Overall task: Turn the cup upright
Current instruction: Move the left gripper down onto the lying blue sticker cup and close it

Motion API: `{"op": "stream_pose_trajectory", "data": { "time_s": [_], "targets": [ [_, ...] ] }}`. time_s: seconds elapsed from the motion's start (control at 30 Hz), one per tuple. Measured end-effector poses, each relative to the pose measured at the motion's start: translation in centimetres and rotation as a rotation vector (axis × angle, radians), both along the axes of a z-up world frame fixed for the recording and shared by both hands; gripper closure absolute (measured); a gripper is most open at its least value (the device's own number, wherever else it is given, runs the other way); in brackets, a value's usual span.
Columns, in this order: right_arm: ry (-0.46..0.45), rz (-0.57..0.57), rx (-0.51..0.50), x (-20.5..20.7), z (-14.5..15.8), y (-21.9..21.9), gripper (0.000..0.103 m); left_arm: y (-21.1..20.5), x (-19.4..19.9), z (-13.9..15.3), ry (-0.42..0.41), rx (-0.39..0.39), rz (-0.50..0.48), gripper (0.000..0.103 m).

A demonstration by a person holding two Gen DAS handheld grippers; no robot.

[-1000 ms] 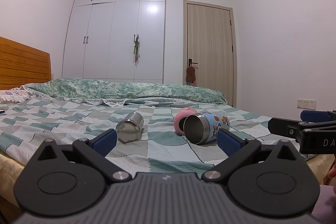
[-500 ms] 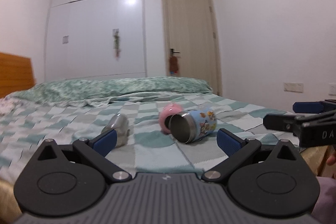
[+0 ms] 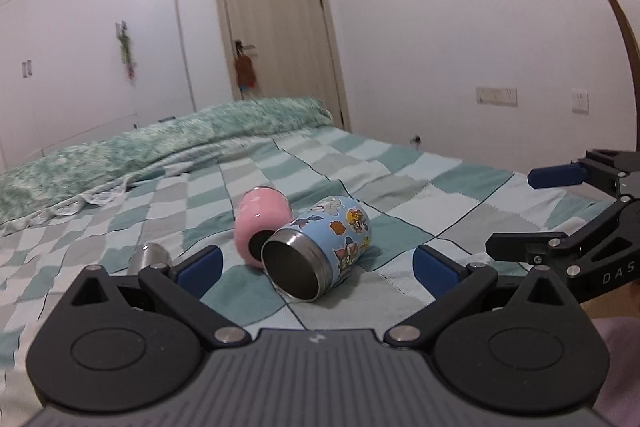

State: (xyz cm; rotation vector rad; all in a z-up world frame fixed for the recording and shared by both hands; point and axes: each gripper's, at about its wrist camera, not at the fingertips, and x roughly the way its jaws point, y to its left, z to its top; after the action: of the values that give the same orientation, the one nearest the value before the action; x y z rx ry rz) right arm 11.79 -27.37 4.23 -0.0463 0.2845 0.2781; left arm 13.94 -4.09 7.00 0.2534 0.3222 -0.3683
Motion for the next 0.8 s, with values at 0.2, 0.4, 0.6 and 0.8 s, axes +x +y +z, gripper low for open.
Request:
{"op": "stream_pose_trajectory", "data": {
  "time_s": [0.2, 0.4, 0.6, 0.8],
  "targets": [
    [0.081, -0.032, -0.02, 4.2, -0.3, -0.5, 0.0, -1.4, 5.2, 0.7, 0.085, 0.094, -0.071, 0.0],
    [0.161, -0.042, -0.036, 7.7, -1.5, -0.8, 0.0, -3.0, 10.2, 0.3, 0.195, 0.201, -0.15, 0.0],
    [0.234, -0.024, -0.041, 11.1, -2.7, -1.1, 0.0, -5.0, 14.8, -0.6, 0.272, 0.337, -0.212, 0.0],
    [0.267, -0.004, -0.029, 13.3, -3.0, -1.4, 0.0, -7.4, 18.5, -1.9, 0.368, 0.453, -0.276, 0.0]
  ]
}}
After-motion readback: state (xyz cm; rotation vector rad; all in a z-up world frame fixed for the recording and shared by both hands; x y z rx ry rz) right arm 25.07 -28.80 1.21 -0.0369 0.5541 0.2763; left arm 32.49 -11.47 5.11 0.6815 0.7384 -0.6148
